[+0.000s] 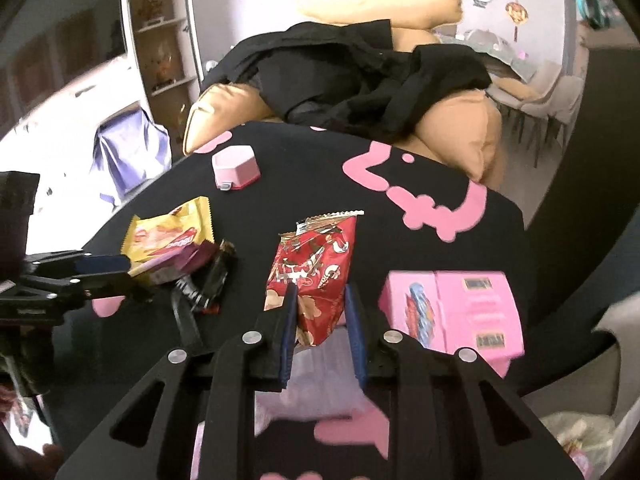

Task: Collect trash
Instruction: 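Grasp the red patterned wrapper with the right gripper, then release the cookie packet into the trash bag with the left gripper while the right carries the red wrapper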

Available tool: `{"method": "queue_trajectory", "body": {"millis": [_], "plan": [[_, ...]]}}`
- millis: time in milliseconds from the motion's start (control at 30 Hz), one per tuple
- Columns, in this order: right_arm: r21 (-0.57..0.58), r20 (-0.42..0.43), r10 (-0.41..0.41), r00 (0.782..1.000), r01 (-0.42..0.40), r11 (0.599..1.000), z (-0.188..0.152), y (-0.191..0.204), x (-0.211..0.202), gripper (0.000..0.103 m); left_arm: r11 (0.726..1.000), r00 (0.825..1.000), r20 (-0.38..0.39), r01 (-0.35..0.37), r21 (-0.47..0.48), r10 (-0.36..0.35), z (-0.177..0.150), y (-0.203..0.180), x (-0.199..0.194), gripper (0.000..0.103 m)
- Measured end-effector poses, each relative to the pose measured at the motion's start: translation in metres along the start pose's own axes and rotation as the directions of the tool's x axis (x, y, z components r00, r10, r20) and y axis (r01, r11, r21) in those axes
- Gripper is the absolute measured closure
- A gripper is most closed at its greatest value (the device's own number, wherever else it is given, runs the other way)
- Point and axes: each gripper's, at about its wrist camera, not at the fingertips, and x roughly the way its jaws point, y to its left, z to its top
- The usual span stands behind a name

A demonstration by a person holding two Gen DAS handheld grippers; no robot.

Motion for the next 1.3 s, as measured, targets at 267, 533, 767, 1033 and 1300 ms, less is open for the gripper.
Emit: {"method": "queue_trajectory", "body": {"millis": [267,533,767,1033,1300], "plan": [[0.038,0.001,0.001,1.000,-0.001,0.999,-0.028,-0.014,-0.020,0.080,0.999,0.999,0.020,-0.031,0.035,0.030,0.000,-0.013,-0.007,0.049],[0.091,-0.003,0.002,1.000,-0.001,0.996,-0.058,-0.026,-0.028,0.080,0.989,0.994,0.032,-0.105,-0.103,0.109,-0.015,0.026,-0.019,0.049],[0.127,-0.006,0.012,1.000,-0.011,0.992,-0.067,-0.033,-0.028,0.080,0.982,0.990,-0.021,-0.143,-0.126,0.141,-0.020,0.032,0.003,0.049],[0.120,-0.013,0.008,1.000,-0.006,0.993,-0.074,-0.030,-0.028,0.080,0.973,0.977,-0.029,-0.212,-0.087,0.211,-0.013,0.016,0.023,0.052],[0.104,0.029,0.010,1.000,-0.013,0.994,-0.072,-0.027,-0.046,0.080,0.982,0.983,-0.002,-0.183,-0.041,0.183,-0.016,-0.012,0.011,0.094]]}}
